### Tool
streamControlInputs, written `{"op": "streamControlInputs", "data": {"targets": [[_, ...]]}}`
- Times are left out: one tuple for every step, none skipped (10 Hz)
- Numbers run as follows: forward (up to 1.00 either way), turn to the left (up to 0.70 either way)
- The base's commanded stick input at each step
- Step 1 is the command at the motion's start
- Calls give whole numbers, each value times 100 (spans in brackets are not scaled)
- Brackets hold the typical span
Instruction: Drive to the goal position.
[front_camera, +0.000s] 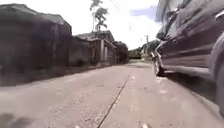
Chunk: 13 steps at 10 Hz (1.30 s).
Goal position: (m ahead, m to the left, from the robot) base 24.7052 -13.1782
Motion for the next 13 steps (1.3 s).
{"op": "streamControlInputs", "data": {"targets": [[70,0],[70,0],[70,0],[70,0],[70,0],[70,0],[70,0],[70,0],[70,0],[70,0],[70,0],[70,0],[70,0]]}}
